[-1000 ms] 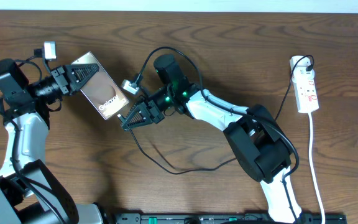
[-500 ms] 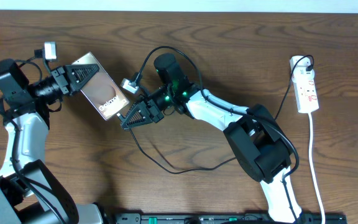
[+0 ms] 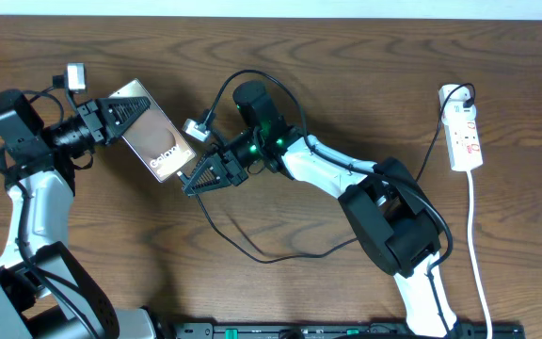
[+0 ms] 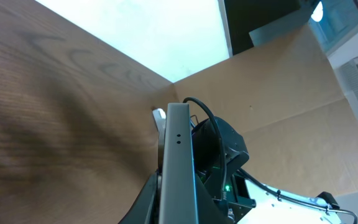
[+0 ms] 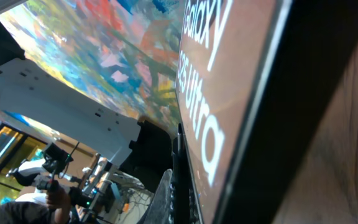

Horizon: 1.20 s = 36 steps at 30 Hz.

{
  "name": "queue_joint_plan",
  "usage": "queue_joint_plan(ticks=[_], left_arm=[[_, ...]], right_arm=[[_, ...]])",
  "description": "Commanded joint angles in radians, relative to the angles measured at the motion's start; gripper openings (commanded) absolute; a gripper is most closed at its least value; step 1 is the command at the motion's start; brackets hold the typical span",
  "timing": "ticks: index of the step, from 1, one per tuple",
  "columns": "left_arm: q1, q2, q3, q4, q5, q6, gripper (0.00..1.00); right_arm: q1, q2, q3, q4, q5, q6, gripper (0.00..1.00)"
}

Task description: Plug charger to phone and switch on socket

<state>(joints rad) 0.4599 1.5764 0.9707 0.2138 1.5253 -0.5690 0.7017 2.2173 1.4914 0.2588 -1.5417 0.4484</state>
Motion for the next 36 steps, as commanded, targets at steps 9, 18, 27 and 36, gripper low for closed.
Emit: queue_joint_plan(ticks=[9, 18, 27, 36], left_arm=[[-0.002, -0.001, -0.005, 0.005, 0.046, -0.011, 0.07], [-0.002, -0.001, -0.005, 0.006, 0.046, -0.007, 0.07], [-0.002, -0.001, -0.005, 0.005, 0.046, -0.008, 0.08], [-0.002, -0.001, -0.005, 0.005, 0.046, -0.011, 0.08]], right_arm=[[-0.005, 0.001, 0.014, 0.003, -0.02, 0.006, 0.01], [-0.018, 0.001, 0.014, 0.003, -0.016, 0.007, 0.01], [-0.016, 0.001, 0.014, 0.002, 0.001, 0.007, 0.01], [-0.016, 0.001, 0.014, -0.024, 0.039, 0.024, 0.01]])
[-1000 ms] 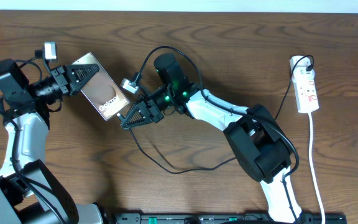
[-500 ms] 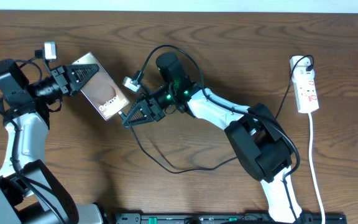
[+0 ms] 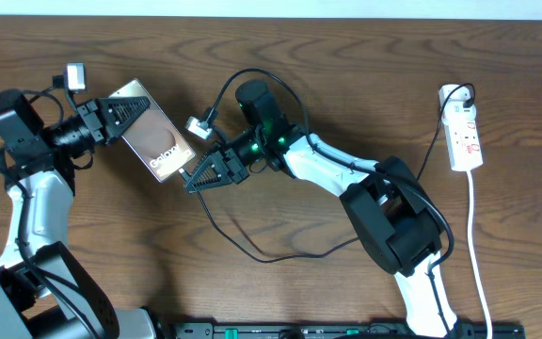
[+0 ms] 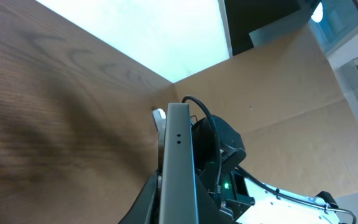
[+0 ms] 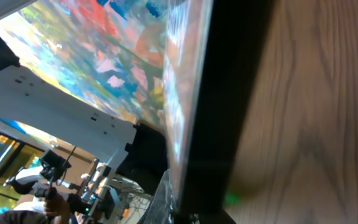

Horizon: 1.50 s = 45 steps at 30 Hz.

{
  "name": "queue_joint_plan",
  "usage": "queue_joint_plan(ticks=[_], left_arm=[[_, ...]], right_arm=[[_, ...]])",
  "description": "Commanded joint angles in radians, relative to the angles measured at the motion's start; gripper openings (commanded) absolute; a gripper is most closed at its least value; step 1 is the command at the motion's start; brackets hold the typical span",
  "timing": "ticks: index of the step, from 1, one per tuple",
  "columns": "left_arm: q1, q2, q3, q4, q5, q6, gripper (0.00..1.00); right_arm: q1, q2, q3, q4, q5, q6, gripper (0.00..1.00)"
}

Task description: Plug charger to phone and switch on socket

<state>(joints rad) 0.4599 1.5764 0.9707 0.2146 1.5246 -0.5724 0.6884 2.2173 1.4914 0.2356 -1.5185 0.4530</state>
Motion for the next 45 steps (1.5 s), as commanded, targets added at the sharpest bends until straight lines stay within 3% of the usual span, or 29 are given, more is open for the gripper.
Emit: queue_joint_plan(ticks=[1, 45], left_arm=[[-0.002, -0.001, -0.005, 0.005, 0.047, -0.008, 0.07], [-0.002, -0.001, -0.005, 0.004, 0.047, 0.026, 0.08]], right_arm=[[-0.003, 0.001, 0.014, -0.001, 0.016, 0.023, 0.01], [0.0, 0.001, 0.014, 0.015, 0.009, 0.018, 0.01]])
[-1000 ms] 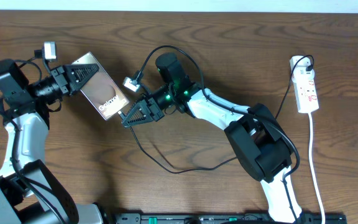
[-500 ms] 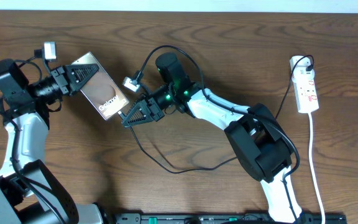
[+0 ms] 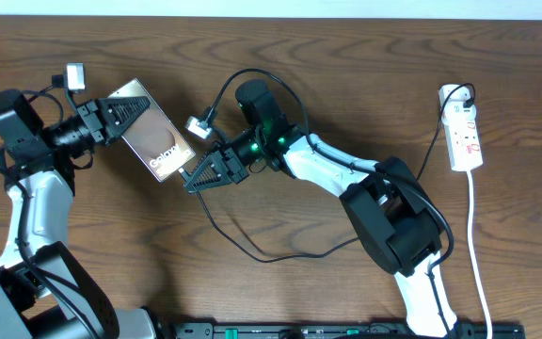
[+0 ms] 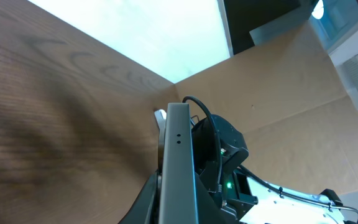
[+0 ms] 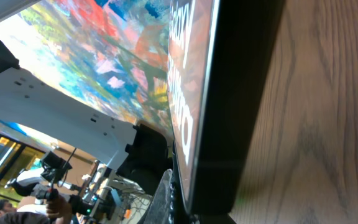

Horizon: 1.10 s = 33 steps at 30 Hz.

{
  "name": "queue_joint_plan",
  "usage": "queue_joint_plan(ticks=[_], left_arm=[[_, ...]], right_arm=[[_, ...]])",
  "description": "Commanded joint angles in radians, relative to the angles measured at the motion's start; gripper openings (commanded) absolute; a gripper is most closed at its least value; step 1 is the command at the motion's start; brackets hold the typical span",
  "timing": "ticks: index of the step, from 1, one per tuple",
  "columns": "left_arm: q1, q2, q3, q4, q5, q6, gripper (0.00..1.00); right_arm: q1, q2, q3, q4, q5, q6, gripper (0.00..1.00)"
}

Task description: Plug charger to phone and switch on socket

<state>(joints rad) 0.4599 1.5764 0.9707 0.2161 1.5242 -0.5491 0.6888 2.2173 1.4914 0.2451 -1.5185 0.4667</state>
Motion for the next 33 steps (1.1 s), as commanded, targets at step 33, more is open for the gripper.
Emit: queue_joint_plan(ticks=[33], left_arm=[[-0.002, -0.001, -0.005, 0.002, 0.047, 0.003, 0.07]], right_arm=[[0.015, 0.001, 0.014, 0.006, 0.024, 0.008, 0.01]])
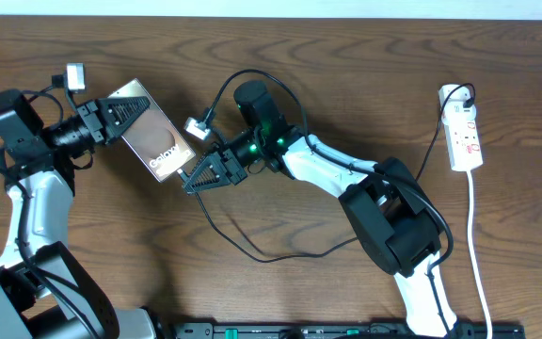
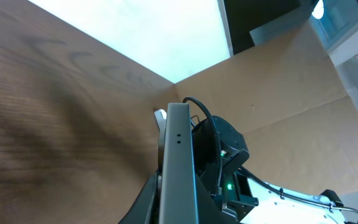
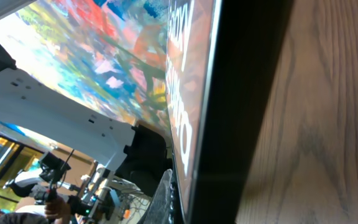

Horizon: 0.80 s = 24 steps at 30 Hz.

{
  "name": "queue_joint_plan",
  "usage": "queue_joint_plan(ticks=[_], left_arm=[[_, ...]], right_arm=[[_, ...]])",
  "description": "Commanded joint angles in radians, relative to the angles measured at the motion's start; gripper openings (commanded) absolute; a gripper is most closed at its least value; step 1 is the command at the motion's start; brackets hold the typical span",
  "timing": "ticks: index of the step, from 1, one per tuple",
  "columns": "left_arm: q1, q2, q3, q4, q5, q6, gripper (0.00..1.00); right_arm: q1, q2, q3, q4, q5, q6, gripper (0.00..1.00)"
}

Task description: Plug charger to phone and switch on socket

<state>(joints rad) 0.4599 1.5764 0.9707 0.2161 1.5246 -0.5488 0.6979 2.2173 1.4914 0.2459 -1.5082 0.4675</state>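
Note:
The phone (image 1: 153, 137) is lit, showing a colourful screen, and is tilted up off the table at the left. My left gripper (image 1: 125, 115) is shut on its upper end. In the left wrist view the phone (image 2: 179, 155) stands edge-on between the fingers. My right gripper (image 1: 191, 182) sits at the phone's lower end, shut where the black charger cable (image 1: 252, 254) ends. The plug itself is hidden. In the right wrist view the phone (image 3: 191, 74) fills the frame, with one finger (image 3: 166, 199) beside it. The white socket strip (image 1: 465, 132) lies at the far right.
The charger cable loops over the table in front of the right arm and runs up to the adapter (image 1: 454, 94) plugged in at the strip's far end. The strip's white lead (image 1: 478, 264) runs toward the front edge. A brown cardboard wall (image 2: 278, 93) stands behind the table.
My right gripper has edged slightly toward the phone's lower end, and the phone's dark edge looms a little larger in the right wrist view. The left gripper and the phone have not moved.
Throughout, my left gripper kept the phone tilted in one place. The right gripper was at the phone's lower end at first. It then sat slightly farther right, with its view blurred, and now it is close against that end again.

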Motion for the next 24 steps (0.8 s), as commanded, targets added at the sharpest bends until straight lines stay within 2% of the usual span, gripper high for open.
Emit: queue_joint_plan(ticks=[1, 24], left_arm=[[-0.003, -0.001, -0.005, 0.002, 0.047, 0.002, 0.07], [-0.047, -0.001, -0.005, 0.003, 0.047, 0.071, 0.07]], right_arm=[[0.006, 0.001, 0.014, 0.005, 0.015, 0.008, 0.01], [-0.011, 0.001, 0.014, 0.006, 0.037, 0.05, 0.01]])
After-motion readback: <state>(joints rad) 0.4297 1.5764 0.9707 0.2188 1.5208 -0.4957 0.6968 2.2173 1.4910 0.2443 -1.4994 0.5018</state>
